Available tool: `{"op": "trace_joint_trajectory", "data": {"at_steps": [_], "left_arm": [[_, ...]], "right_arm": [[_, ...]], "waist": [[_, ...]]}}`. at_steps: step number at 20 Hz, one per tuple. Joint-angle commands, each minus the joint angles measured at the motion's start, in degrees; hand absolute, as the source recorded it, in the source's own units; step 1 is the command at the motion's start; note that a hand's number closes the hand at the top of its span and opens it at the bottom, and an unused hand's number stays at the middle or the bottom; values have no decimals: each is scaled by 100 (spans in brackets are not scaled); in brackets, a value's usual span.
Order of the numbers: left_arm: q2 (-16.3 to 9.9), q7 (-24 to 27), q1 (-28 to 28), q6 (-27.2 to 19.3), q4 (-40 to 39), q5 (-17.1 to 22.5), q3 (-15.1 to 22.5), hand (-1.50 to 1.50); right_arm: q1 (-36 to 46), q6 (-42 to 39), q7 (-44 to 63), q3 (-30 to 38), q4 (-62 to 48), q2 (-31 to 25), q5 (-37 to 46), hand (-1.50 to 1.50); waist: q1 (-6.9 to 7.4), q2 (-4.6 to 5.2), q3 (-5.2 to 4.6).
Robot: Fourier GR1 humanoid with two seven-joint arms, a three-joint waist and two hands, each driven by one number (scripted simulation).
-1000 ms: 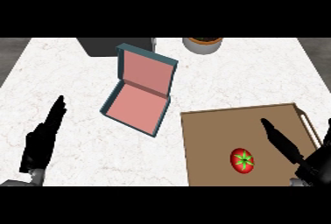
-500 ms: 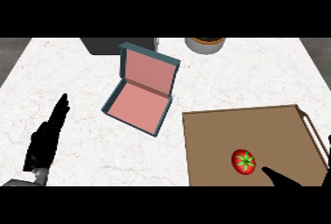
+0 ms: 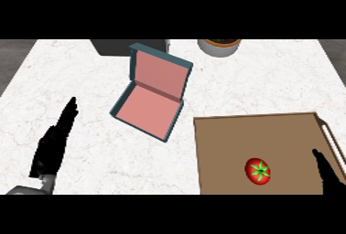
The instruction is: Pick the tomato from the tray and place it in the cardboard box
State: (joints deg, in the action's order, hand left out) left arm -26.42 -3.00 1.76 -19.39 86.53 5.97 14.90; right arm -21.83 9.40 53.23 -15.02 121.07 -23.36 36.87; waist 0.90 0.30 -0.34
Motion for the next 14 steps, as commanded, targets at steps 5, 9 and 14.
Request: {"op": "trace_joint_trajectory", "data": {"at_steps": [5,9,14], "left_arm": [[170,-66,-81,-38,32,-170,-11,0],[134,520,-211,225,-432,-105,-267,0],[110,-281,-23,150,173,-191,-238,0]], "right_arm": [[1360,-1110,2377,-841,-43,880,841,-150],[1361,-1342,2436,-819,-43,1112,980,-150],[1288,-1681,2376,-556,-158,1241,922,-150]], "waist": [[-1,-16,24],[-70,-22,24],[-88,-35,32]]}}
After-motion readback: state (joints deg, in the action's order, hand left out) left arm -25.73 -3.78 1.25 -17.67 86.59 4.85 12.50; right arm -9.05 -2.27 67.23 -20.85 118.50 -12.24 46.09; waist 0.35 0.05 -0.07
